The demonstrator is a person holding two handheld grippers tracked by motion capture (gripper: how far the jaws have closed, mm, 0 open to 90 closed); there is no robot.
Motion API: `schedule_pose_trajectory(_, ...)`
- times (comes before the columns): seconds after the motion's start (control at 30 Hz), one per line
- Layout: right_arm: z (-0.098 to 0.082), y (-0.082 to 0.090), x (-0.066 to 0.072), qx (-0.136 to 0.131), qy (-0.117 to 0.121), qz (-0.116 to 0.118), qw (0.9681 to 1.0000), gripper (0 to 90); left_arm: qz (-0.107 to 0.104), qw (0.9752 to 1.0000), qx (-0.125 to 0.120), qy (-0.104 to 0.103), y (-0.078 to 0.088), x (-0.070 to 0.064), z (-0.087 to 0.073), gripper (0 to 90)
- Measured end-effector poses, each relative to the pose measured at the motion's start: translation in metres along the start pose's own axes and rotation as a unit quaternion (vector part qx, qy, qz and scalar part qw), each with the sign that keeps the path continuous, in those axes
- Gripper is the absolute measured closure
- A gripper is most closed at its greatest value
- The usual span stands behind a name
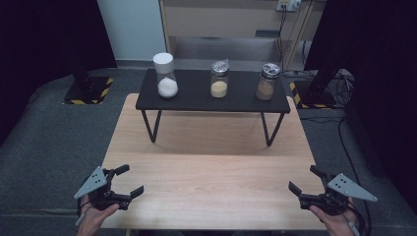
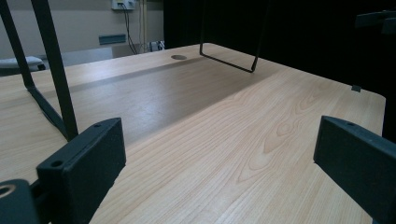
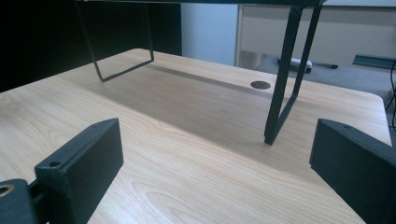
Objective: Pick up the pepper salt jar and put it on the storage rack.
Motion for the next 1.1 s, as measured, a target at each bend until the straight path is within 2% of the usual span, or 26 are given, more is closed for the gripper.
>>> schedule_pose_trajectory(0.33, -0.011, -0.004, -0.002, 0.005, -0.004, 0.005, 1.0, 3.4, 0.0, 1.0, 0.0, -0.002, 0.001, 0.0, 0.0, 1.3)
schedule_pose_trajectory(1.1, -0.019, -0.015, -0.003, 0.019, 0.005, 0.023, 0.9996, 3.6, -0.004, 1.0, 0.0, -0.003, 0.0, 0.001, 0.0, 1.4)
Point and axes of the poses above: each handheld gripper's, and its own axes: y roughly backward along the jaws, z roughly out of its top, x roughly to its left, the point moved 6 cm from there along -y, roughly forward along the jaws, and after that the axes turned 3 degrees about x, right-handed, at the moved point
